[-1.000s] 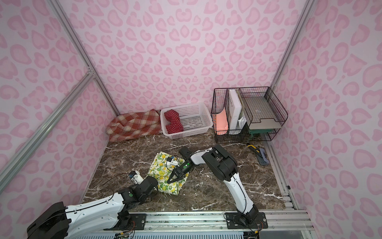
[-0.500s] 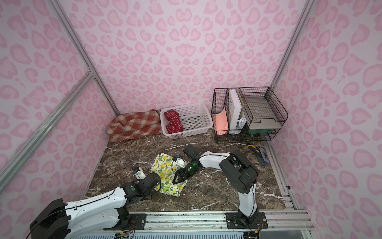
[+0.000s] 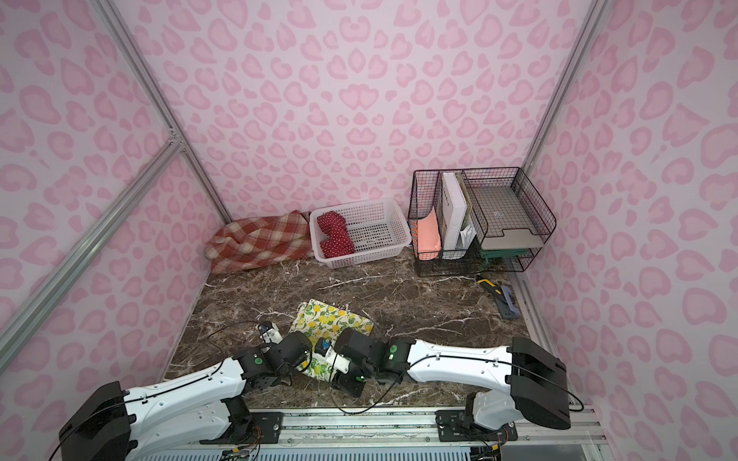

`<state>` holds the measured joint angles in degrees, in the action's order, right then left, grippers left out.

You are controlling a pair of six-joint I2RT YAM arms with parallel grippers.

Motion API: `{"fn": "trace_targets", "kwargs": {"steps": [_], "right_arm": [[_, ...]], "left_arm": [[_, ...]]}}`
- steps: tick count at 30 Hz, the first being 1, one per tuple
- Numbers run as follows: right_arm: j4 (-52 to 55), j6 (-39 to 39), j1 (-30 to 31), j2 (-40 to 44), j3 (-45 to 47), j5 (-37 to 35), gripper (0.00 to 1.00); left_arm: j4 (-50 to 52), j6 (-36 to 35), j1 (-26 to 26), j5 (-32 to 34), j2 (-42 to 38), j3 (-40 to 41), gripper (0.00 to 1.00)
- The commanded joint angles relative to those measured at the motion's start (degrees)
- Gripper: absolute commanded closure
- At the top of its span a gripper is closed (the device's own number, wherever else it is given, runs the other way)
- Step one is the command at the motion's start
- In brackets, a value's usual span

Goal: Roll up the skirts
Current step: Roll the skirt at the center of the board.

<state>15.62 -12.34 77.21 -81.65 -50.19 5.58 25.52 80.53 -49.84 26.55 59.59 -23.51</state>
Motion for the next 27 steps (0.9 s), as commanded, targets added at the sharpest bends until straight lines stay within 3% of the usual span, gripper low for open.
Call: {"fn": "trace_targets", "kwargs": {"steps": [1, 6, 9, 18, 21, 24, 27], "right_arm": [[-8.2, 1.3, 5.9, -2.2, 1.0, -19.3, 0.38], [-14.4, 5.1, 10.6, -8.3, 1.3, -32.9, 0.3], [-16.7, 7.0, 11.3, -12.1, 1.8, -37.3, 0.26], [-11.9, 6.9, 10.9, -24.0, -2.8, -36.6, 0.27], [-9.1, 5.8, 10.2, -24.8, -3.8, -35.9, 0.38], [-5.8, 5.4, 9.0, -25.3, -4.2, -33.4, 0.71], [-4.6, 5.9, 9.0, -24.7, -3.7, -29.6, 0.91]], "left_arm": [[1.3, -1.2, -0.1, -1.5, 0.0, -1.0, 1.0], [2.1, -0.1, -0.1, -1.7, -1.7, -0.2, 1.0], [2.5, 0.1, -0.1, -2.1, -2.9, 0.3, 1.0], [2.0, 0.5, 0.0, -2.9, -4.5, 1.4, 1.0], [1.6, 0.5, 0.0, -2.8, -5.3, 1.5, 1.0], [1.8, 0.2, 0.2, -2.2, -7.1, 1.9, 1.0], [3.6, 0.4, 1.2, -1.8, -9.6, 2.0, 0.98]]}}
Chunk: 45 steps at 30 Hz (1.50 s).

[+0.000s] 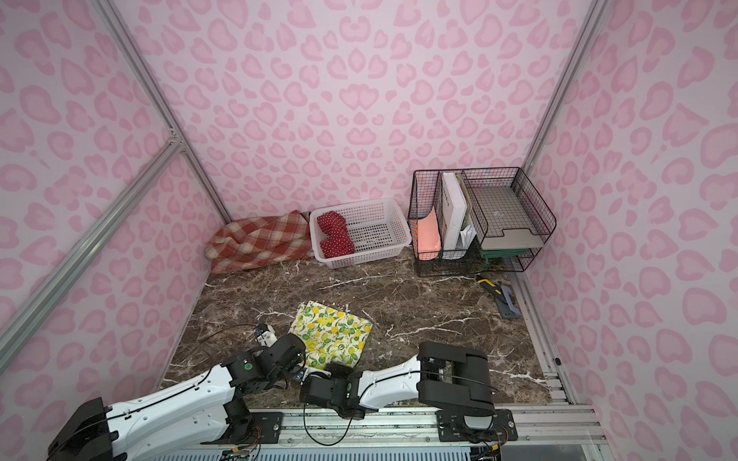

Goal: Roll up the skirts
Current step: Roll the skirt at the center of the board.

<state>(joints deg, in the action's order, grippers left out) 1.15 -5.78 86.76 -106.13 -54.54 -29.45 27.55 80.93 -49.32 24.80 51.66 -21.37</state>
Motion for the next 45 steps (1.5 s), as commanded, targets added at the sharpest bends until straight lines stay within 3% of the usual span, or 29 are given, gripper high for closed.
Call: {"fn": "trace_targets", "kwargs": {"steps": [1, 5, 6, 13, 20, 26, 29, 36, 45], "right_arm": [[10.1, -0.5, -0.7, 0.1, 0.7, 8.0, 0.96], [12.1, -0.6, -2.6, 2.0, -0.2, 22.6, 1.0], [12.7, -0.4, -3.7, 2.4, -0.5, 27.3, 1.0], [13.2, -0.6, -12.5, 2.6, -2.7, 54.8, 1.0], [6.7, -4.5, -28.0, -4.8, -5.9, 92.7, 1.0], [9.3, -5.1, -33.8, -14.4, -12.8, 99.5, 1.0], [14.8, -1.3, -36.9, -18.5, -16.8, 102.9, 1.0], [23.3, 5.2, -41.9, -26.9, -21.2, 102.6, 1.0], [31.2, 11.3, -41.9, -33.4, -27.6, 100.1, 1.0]], "left_arm": [[2.8, 0.2, 1.0, 0.2, -2.7, -0.2, 0.85], [9.8, 1.5, 2.3, 5.1, -10.2, -0.3, 0.09], [11.4, 1.1, 2.6, 6.6, -13.1, 0.0, 0.02], [20.5, -2.1, 4.9, 10.1, -29.0, -0.7, 0.01], [19.5, -4.9, 4.9, 5.5, -26.7, -3.4, 0.04], [13.8, -9.7, 4.8, 0.9, -20.1, -5.4, 0.05], [10.5, -10.5, 4.8, -1.2, -18.2, -4.6, 0.07], [7.8, -10.2, 4.8, -2.6, -18.4, -1.3, 0.08], [0.2, -3.6, 4.8, 0.8, -11.9, 3.4, 0.02]]}}
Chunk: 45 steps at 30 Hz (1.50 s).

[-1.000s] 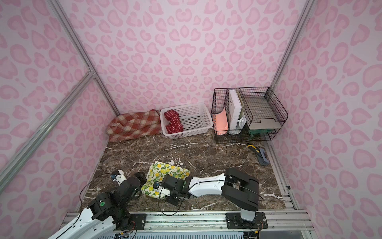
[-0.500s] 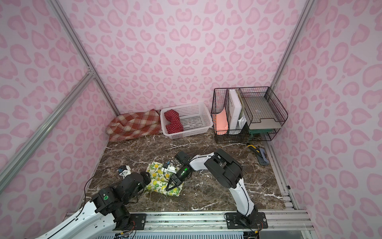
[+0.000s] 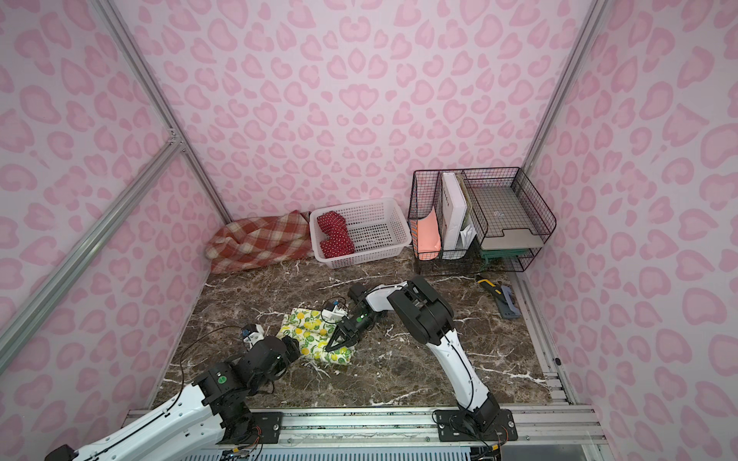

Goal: Roll up the skirts
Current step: Roll the skirt at the center of the board.

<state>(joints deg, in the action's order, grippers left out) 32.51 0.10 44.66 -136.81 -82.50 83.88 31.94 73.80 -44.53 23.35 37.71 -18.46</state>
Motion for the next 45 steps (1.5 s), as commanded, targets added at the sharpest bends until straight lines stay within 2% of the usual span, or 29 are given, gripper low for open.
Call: {"fn": "trace_targets", "kwargs": {"steps": [1, 11, 17, 22, 25, 26, 27, 28, 29, 32, 33, 34, 36, 38, 42, 45], "right_arm": [[0.0, 5.7, 0.2, -3.0, 0.3, -13.2, 1.0], [0.4, 6.9, 0.3, -3.7, 1.3, -14.5, 1.0], [0.7, 7.5, 0.4, -3.2, 1.5, -14.9, 1.0], [0.9, 7.5, 0.4, -3.2, 1.0, -15.1, 1.0], [0.9, 7.5, 0.5, -3.0, 1.0, -15.2, 1.0], [0.9, 7.5, 0.4, -2.9, 1.1, -15.3, 1.0], [1.0, 7.4, 0.5, -2.9, 1.1, -15.5, 1.0], [1.2, 7.5, 0.5, -2.9, 1.1, -15.5, 1.0], [1.2, 7.4, 0.5, -2.8, 1.2, -15.6, 1.0], [0.9, 6.4, 0.6, -2.1, 1.6, -17.8, 1.0], [0.6, 5.5, 0.7, -1.7, 1.8, -19.6, 0.97], [-0.6, 3.8, 0.6, -1.0, 2.3, -21.6, 0.9], [-2.8, 0.6, 0.7, 1.3, 4.0, -25.1, 0.84], [-5.0, -2.5, 0.7, 5.0, 7.0, -30.4, 0.69], [-6.8, -7.1, 0.8, 16.0, 12.2, -43.4, 0.45], [-4.9, -8.5, 1.6, 24.3, 15.2, -54.9, 0.4]], "left_arm": [[-4.9, 4.6, 0.0, 2.8, 3.2, 0.6, 0.02], [-15.4, 20.0, -0.2, 6.7, 20.3, 2.0, 0.02], [-17.7, 23.2, -0.6, 10.4, 23.4, 2.5, 0.02], [-22.2, 23.6, -0.6, 10.4, 27.7, 3.2, 0.06], [-26.7, 22.5, -0.6, 10.0, 31.1, 3.2, 0.2], [-28.4, 21.6, -0.6, 9.8, 32.2, 3.1, 0.28], [-29.7, 20.7, -0.6, 9.8, 33.3, 2.8, 0.43], [-29.9, 20.5, -0.6, 9.8, 34.0, 2.4, 0.75], [-27.5, 21.5, -0.6, 9.9, 34.6, 1.5, 1.0], [-24.7, 21.3, -0.6, 10.5, 35.4, 0.0, 1.0], [-24.6, 21.0, -0.6, 10.4, 35.2, 0.0, 1.0], [-24.3, 20.5, -0.6, 10.4, 34.9, 0.0, 1.0], [-22.3, 19.7, -0.6, 10.2, 34.2, -0.5, 1.0], [-19.6, 18.8, -0.6, 10.0, 33.4, -1.0, 1.0], [-14.8, 16.7, -0.6, 9.8, 30.6, -1.2, 1.0], [-11.8, 15.4, -0.6, 9.7, 27.8, -1.3, 1.0]]}}
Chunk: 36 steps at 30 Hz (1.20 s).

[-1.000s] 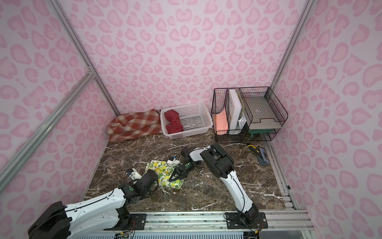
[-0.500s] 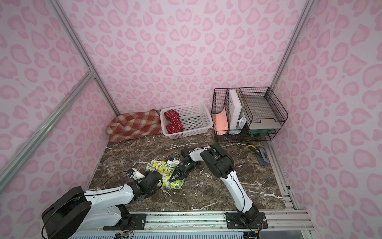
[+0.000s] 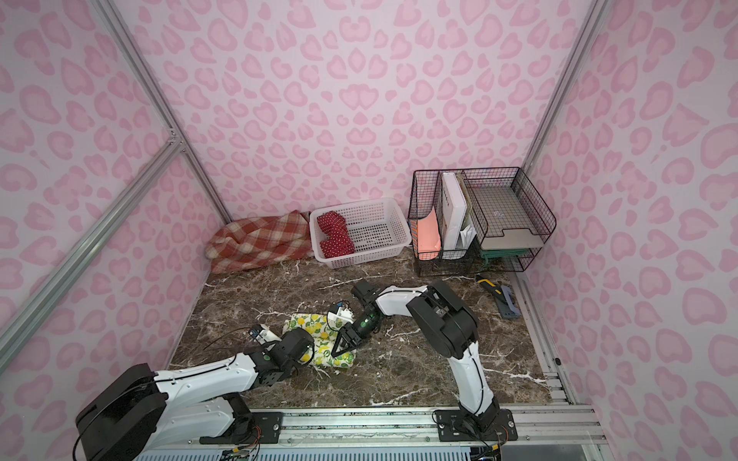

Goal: Roll up the skirts
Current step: Roll the skirt at the center of the board.

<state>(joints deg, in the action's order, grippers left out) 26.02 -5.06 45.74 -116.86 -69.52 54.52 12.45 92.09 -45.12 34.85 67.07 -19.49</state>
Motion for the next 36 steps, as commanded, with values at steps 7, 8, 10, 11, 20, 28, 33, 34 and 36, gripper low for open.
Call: {"fn": "trace_targets", "kwargs": {"steps": [7, 8, 10, 11, 20, 28, 33, 34, 36], "right_arm": [[7.9, -6.3, 7.3, 19.9, 4.1, -49.6, 0.38], [8.0, -6.9, 8.8, 21.9, 4.1, -52.4, 0.38], [6.7, -7.3, 11.9, 25.7, 4.4, -54.5, 0.38], [5.6, -7.6, 13.8, 27.6, 4.5, -55.6, 0.41], [-9.3, -6.9, 29.7, 27.1, 7.7, -53.5, 0.61], [-17.0, -3.4, 31.8, 21.4, 12.4, -59.0, 0.41], [-22.5, -5.2, 31.6, 26.8, 18.2, -58.1, 0.41], [-22.9, -5.9, 31.1, 29.0, 19.4, -56.9, 0.41], [-20.9, -7.7, 29.5, 33.0, 20.5, -56.6, 0.41]], "left_arm": [[12.1, -5.1, -0.1, -1.4, -6.0, -0.4, 1.0], [12.4, -5.1, -0.1, -1.5, -6.3, -0.2, 1.0], [12.7, -5.5, -0.1, -1.8, -6.6, -0.2, 1.0], [13.0, -5.3, -0.1, -2.0, -6.6, -0.3, 1.0], [12.9, -5.7, -0.4, -2.9, -6.5, -0.4, 1.0], [12.0, -5.1, -0.6, -3.3, -9.0, 0.9, 1.0], [14.0, -3.9, -0.5, -2.6, -13.4, 2.3, 1.0], [14.7, -4.0, -0.5, -2.4, -14.2, 2.5, 1.0], [15.6, -4.2, -0.5, -2.2, -16.0, 2.7, 1.0]]}}
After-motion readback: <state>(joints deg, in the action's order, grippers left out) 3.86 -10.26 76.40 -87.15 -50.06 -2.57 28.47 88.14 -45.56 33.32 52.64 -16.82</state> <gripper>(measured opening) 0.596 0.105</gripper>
